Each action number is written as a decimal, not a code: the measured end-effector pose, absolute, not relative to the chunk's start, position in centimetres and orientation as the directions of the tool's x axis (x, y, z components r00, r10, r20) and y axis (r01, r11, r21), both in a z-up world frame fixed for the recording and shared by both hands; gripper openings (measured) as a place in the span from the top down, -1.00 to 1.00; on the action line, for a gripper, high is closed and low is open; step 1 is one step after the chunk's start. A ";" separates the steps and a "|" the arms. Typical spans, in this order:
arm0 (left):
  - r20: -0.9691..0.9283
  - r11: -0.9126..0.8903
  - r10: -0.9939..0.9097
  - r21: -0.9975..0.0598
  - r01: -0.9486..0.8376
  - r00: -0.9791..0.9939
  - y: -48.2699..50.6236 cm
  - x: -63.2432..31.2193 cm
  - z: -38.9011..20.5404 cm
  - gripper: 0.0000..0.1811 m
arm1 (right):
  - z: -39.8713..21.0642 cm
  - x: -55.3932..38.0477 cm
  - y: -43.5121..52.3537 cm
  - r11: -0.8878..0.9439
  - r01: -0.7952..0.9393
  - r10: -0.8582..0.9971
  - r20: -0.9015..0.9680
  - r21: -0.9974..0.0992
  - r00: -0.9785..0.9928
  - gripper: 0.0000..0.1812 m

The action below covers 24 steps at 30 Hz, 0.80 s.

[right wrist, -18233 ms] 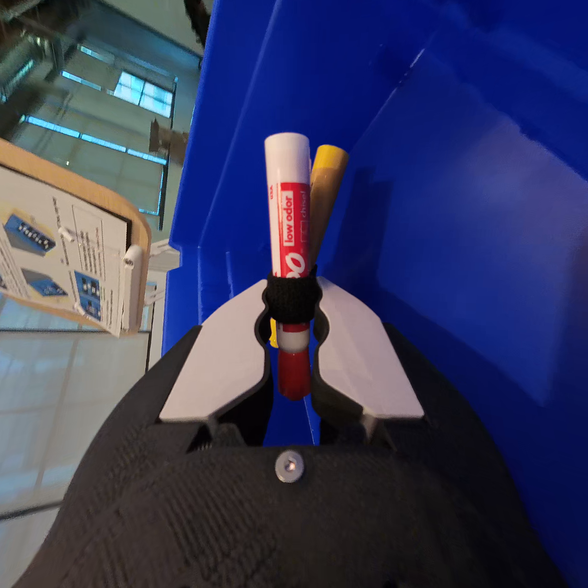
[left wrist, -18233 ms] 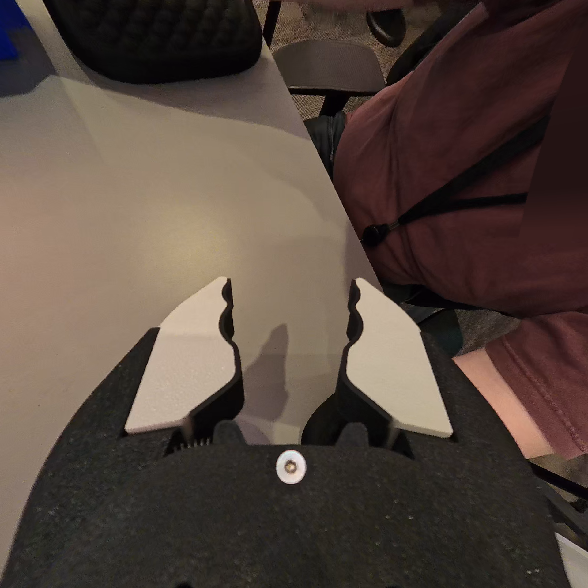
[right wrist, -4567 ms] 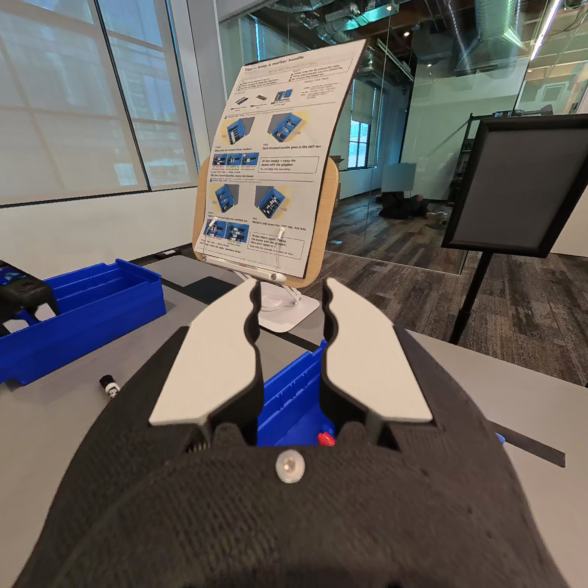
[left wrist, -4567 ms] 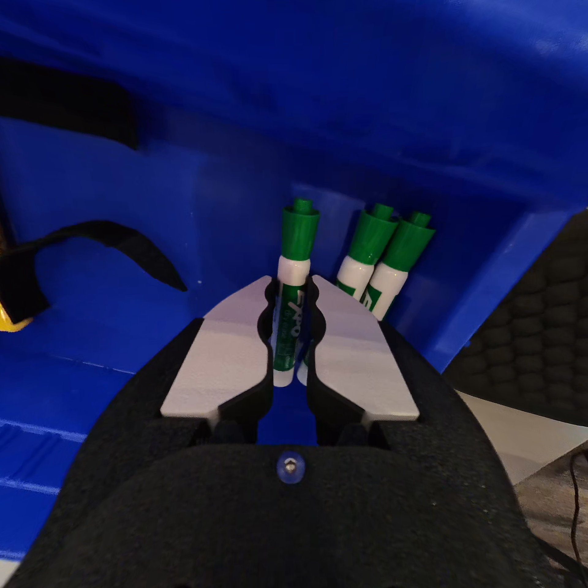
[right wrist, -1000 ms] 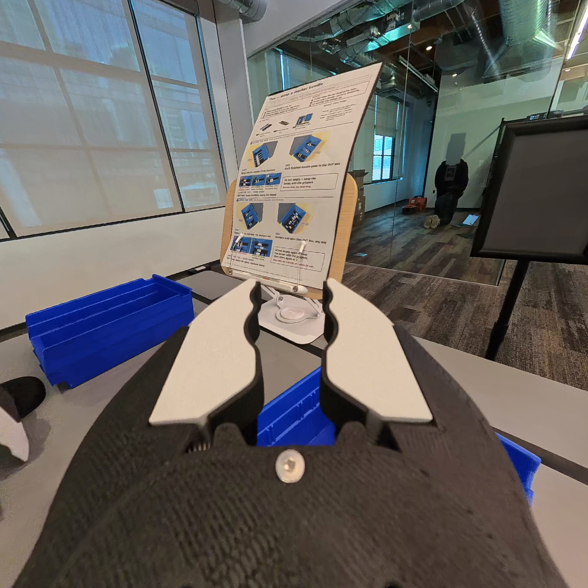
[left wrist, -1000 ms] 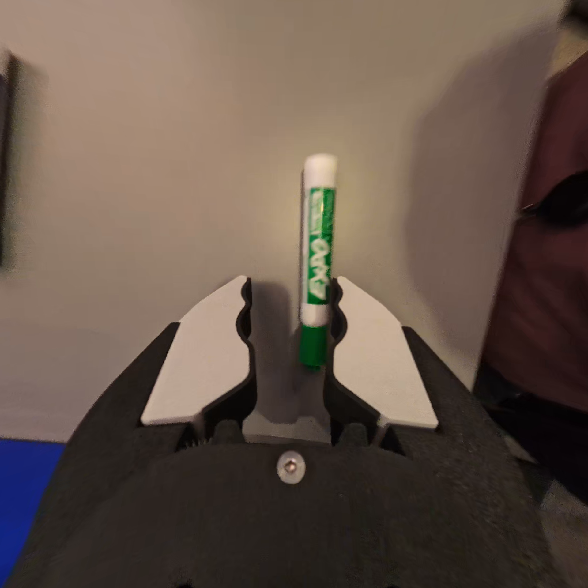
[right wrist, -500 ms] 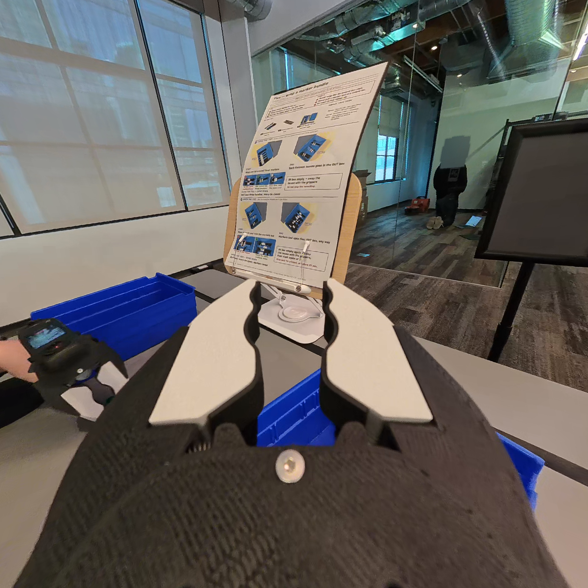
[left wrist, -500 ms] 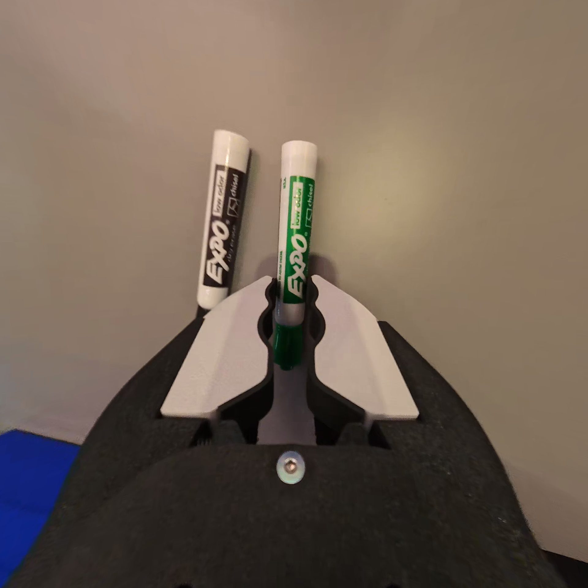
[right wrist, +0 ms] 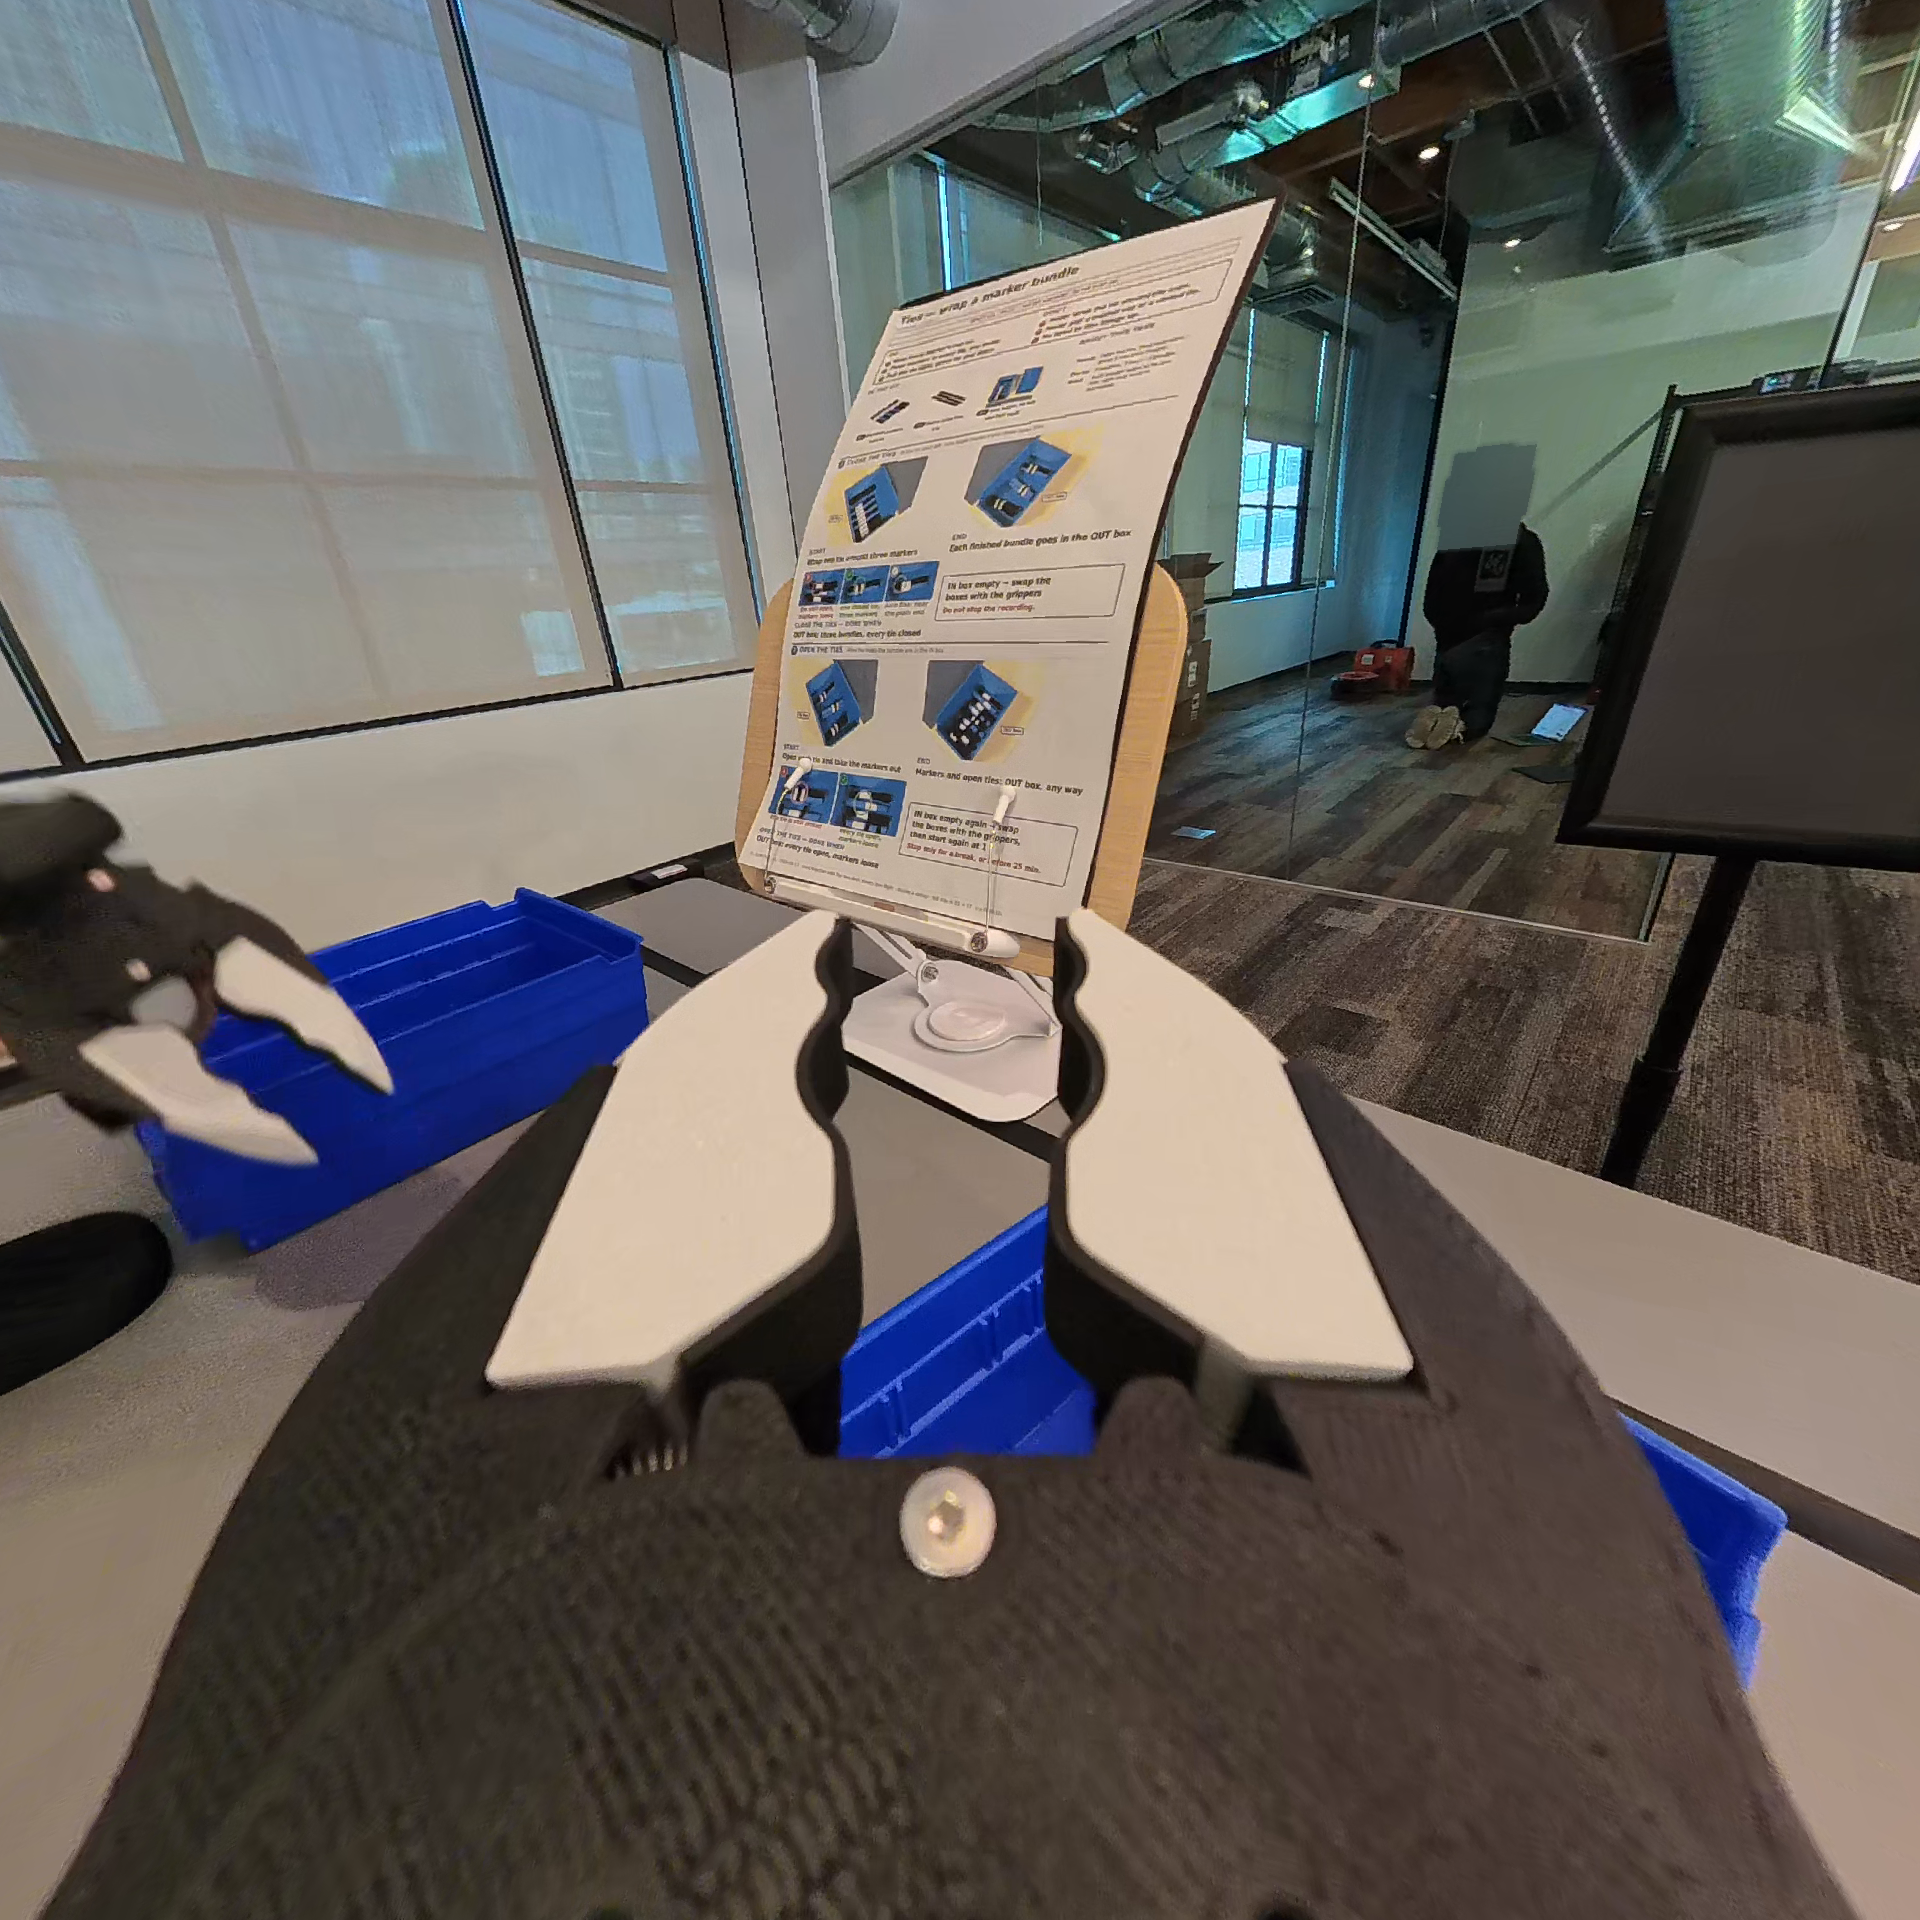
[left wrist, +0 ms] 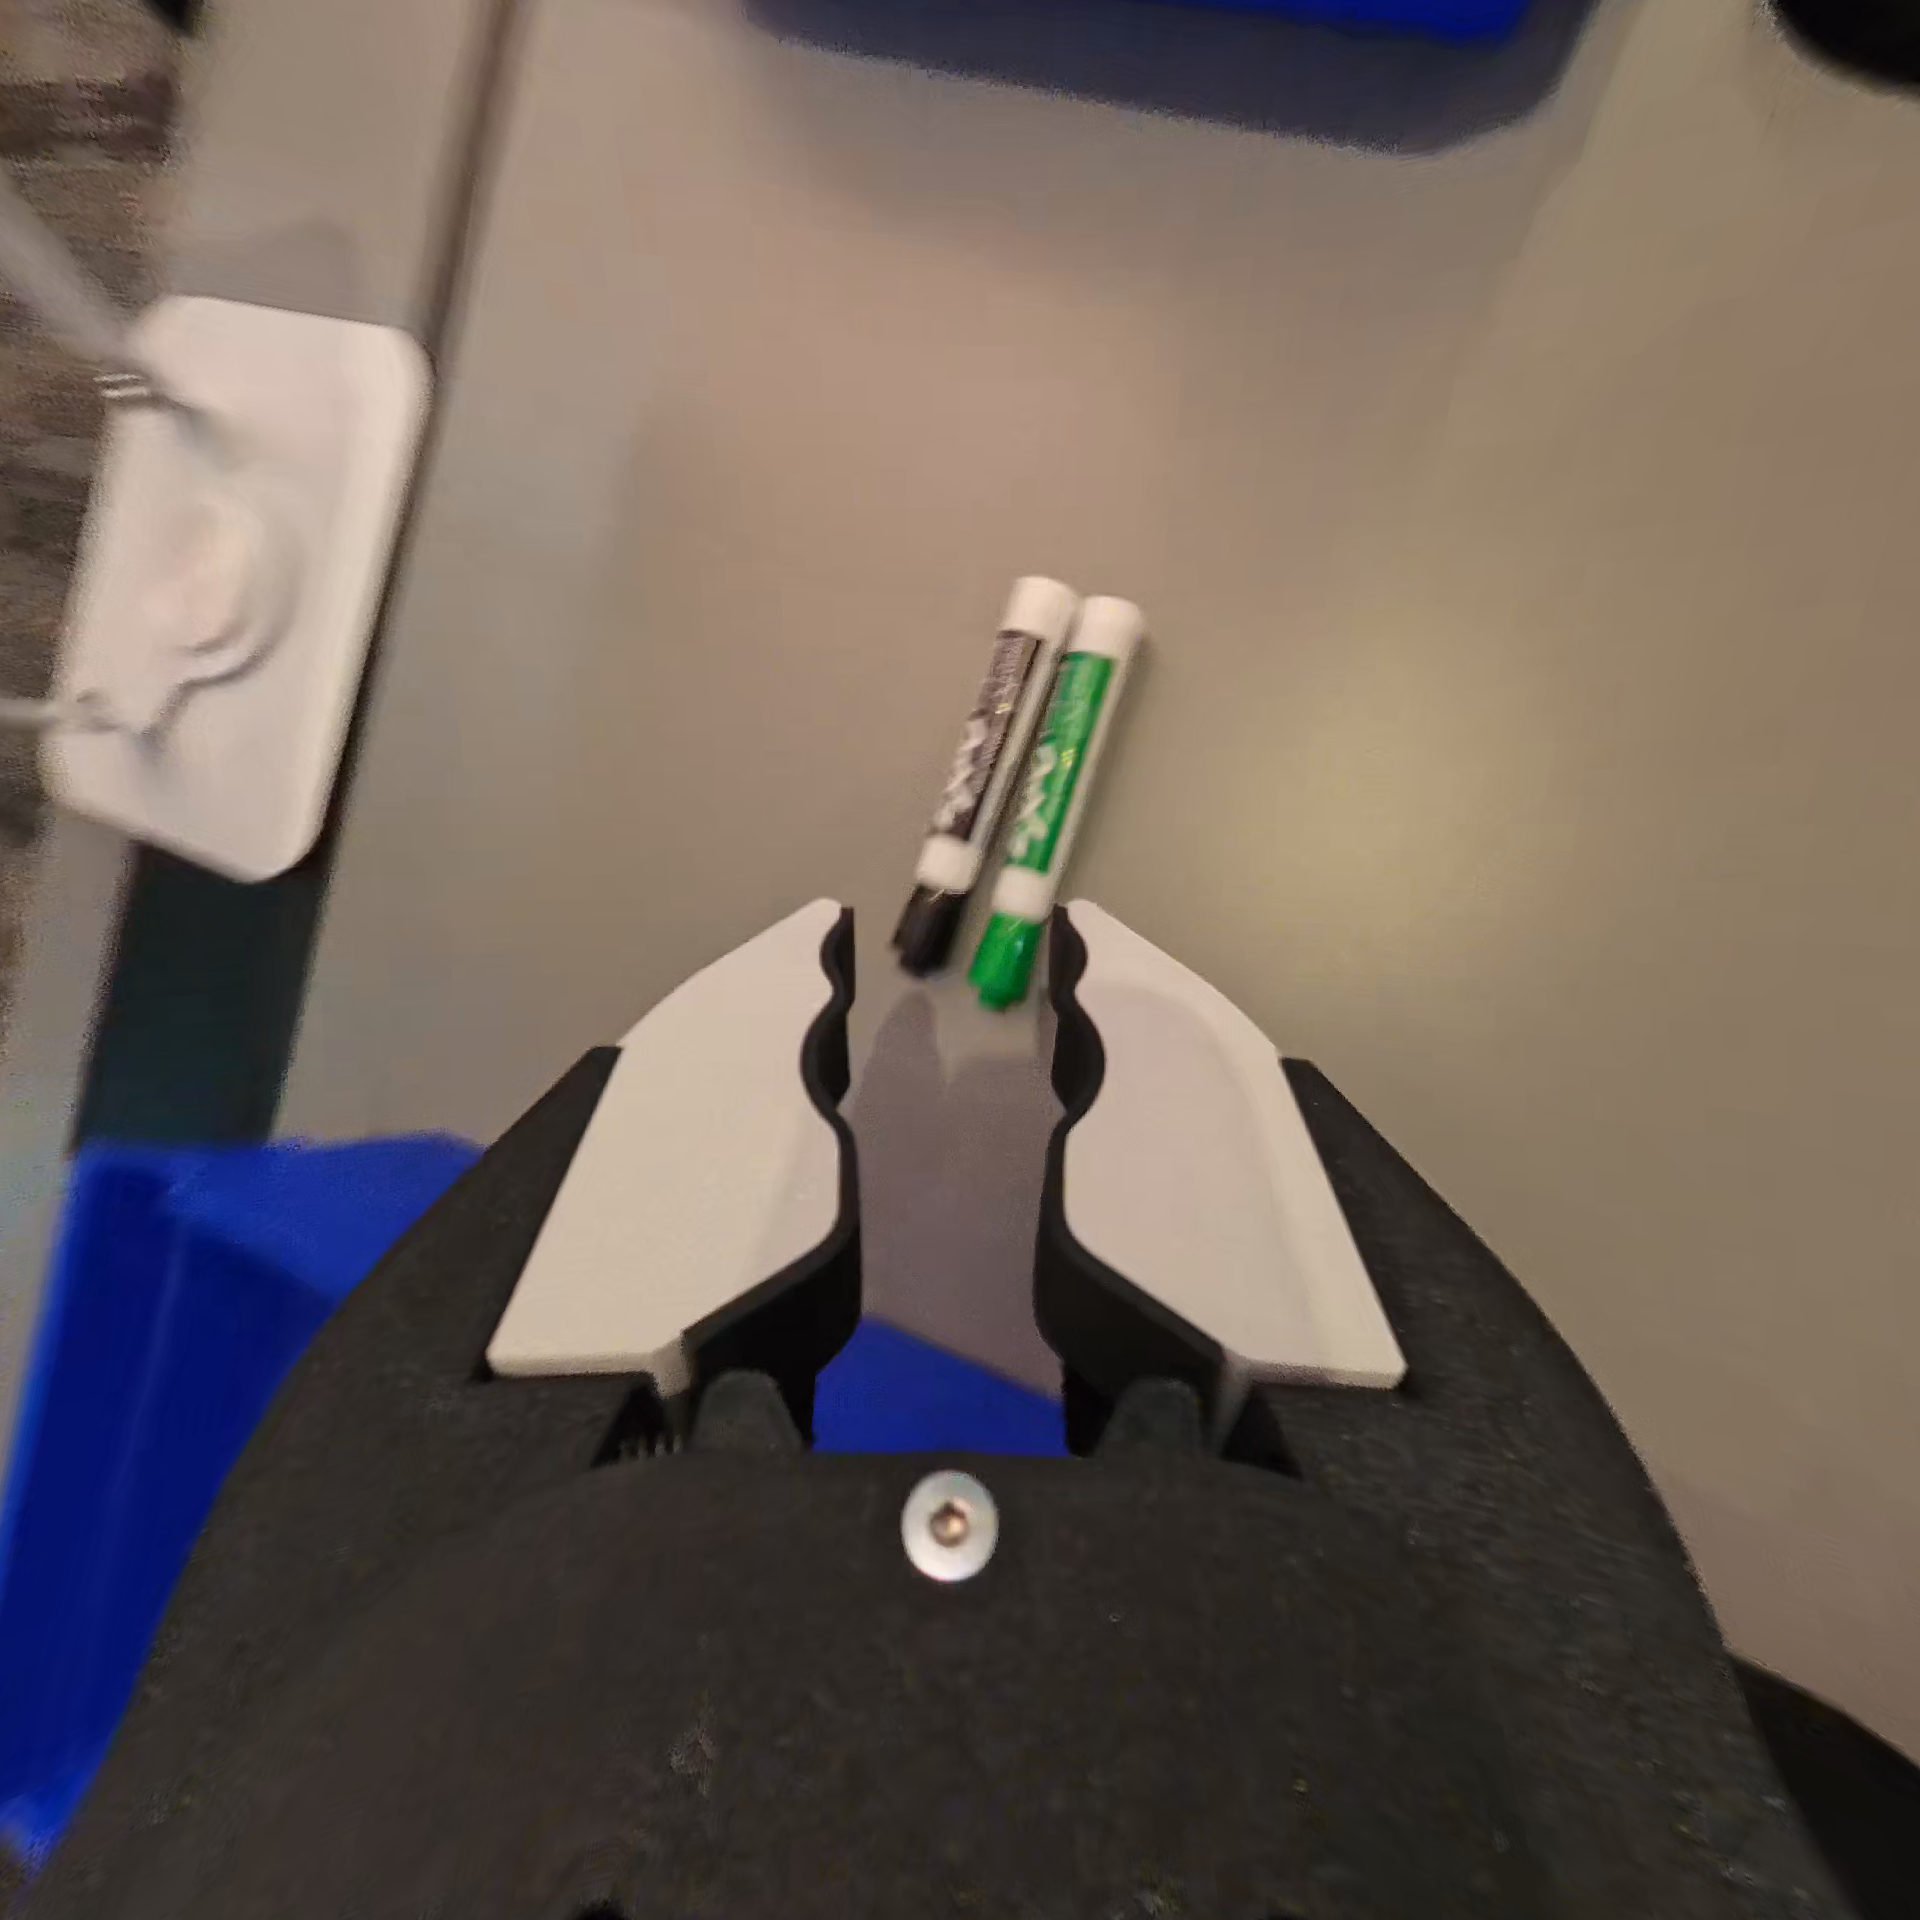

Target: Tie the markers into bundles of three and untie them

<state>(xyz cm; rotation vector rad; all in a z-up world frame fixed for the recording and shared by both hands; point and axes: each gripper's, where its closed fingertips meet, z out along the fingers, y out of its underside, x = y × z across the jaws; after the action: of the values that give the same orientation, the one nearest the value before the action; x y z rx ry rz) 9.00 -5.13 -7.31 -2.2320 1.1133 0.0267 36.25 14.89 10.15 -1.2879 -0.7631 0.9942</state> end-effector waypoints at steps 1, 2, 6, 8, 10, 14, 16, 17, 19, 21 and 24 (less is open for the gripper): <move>-0.300 -0.448 -0.675 -0.558 -0.698 0.674 -5.6 7.2 -5.5 0.61 | 10.1 36.2 15.0 -0.005 -0.166 0.912 -0.073 -0.986 0.405 0.58; -0.306 -0.471 -0.638 -0.572 -0.672 0.707 -6.3 5.1 -4.2 0.61 | 10.1 36.1 15.0 -0.008 -0.167 0.912 -0.076 -0.986 0.404 0.58; -0.222 -0.687 -0.552 -0.425 -0.589 0.804 -10.4 -4.2 -6.0 0.66 | 9.8 35.7 15.1 -0.016 -0.159 0.912 -0.079 -0.987 0.401 0.58; -0.156 -0.713 -0.609 -0.321 -0.623 0.778 -13.1 -6.3 -9.0 0.68 | 9.4 35.3 15.3 -0.021 -0.136 0.911 -0.075 -0.991 0.405 0.58; -0.135 -0.708 -0.664 -0.201 -0.677 0.735 -15.3 -7.8 -12.1 0.67 | 9.0 35.0 15.4 -0.021 -0.112 0.908 -0.066 -0.994 0.414 0.58; -0.103 -0.658 -0.736 -0.125 -0.743 0.669 -15.8 -7.3 -15.2 0.70 | 8.7 34.6 15.4 -0.024 -0.096 0.905 -0.063 -0.995 0.421 0.58; -0.050 -0.633 -0.764 -0.132 -0.762 0.643 -15.3 -6.2 -15.4 0.70 | 8.3 34.4 15.6 -0.028 -0.076 0.901 -0.058 -0.997 0.430 0.58; -0.038 -0.623 -0.775 -0.122 -0.772 0.631 -14.9 -6.0 -15.6 0.64 | 8.0 34.3 15.7 -0.029 -0.062 0.899 -0.053 -0.998 0.436 0.58; -0.009 -0.604 -0.794 -0.085 -0.792 0.607 -14.6 -5.8 -16.1 0.66 | 7.5 34.2 15.8 -0.033 -0.036 0.895 -0.046 -0.999 0.445 0.58; -0.004 -0.588 -0.808 -0.065 -0.806 0.589 -14.2 -5.6 -16.7 0.69 | 7.2 34.1 16.0 -0.035 -0.020 0.890 -0.040 -0.999 0.453 0.58; -0.011 -0.577 -0.817 -0.004 -0.817 0.577 -14.4 -6.1 -17.8 0.80 | 6.8 34.1 16.1 -0.040 -0.009 0.889 -0.040 -0.999 0.457 0.58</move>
<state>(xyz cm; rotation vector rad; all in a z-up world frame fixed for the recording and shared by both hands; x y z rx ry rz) -6.11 -14.37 -17.76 -2.7823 1.4407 0.0133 34.05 16.13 6.83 -1.4276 -0.8326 0.8799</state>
